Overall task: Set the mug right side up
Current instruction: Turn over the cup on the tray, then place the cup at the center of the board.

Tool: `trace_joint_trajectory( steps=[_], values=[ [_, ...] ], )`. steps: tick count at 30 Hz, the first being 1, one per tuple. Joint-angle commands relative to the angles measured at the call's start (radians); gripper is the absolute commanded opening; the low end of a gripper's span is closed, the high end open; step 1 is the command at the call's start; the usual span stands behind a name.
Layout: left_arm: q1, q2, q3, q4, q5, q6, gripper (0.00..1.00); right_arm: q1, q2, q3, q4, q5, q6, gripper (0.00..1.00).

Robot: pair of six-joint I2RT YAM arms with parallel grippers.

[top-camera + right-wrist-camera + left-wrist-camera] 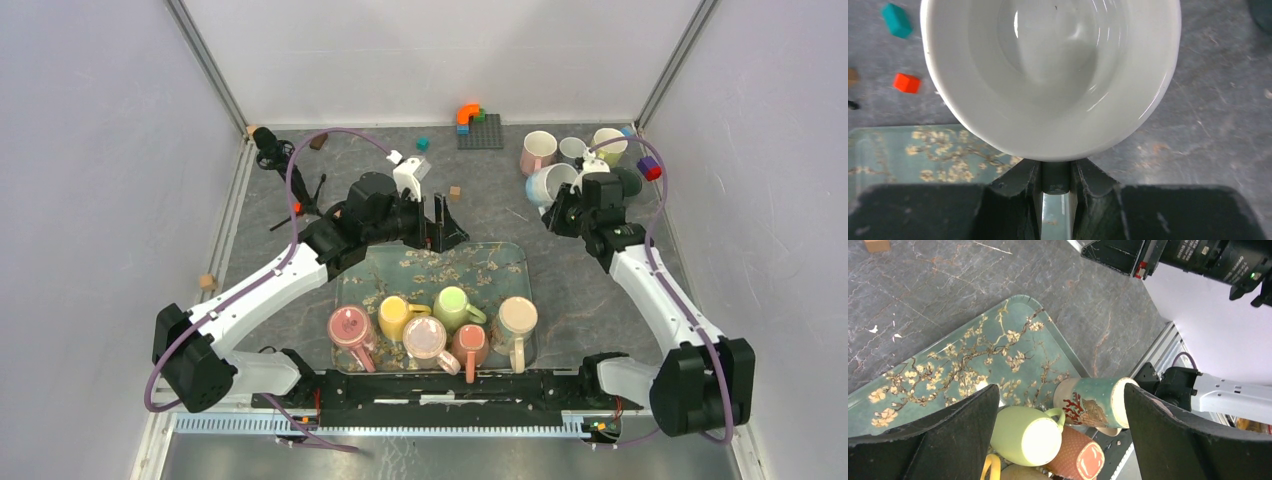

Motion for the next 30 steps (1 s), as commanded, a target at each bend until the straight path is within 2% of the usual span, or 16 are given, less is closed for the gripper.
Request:
trace_joint_trajectory(
  steps=[1, 19, 30],
  values=[
    [-0.004, -0.024, 0.036, -0.032, 0.039, 0.068, 1.0, -0.021, 0.031, 0.102, -0.024, 0.094, -0.086, 0.0],
    [-0.005, -0.056, 0.012, -0.071, 0.02, 0.123, 1.0, -0.075, 0.294, 0.26, -0.149, 0.205, -0.179, 0.0],
    [-0.005, -0.064, 0.003, -0.069, 0.018, 0.126, 1.0, -0.079, 0.412, 0.328, -0.157, 0.219, -0.178, 0.0]
  ],
)
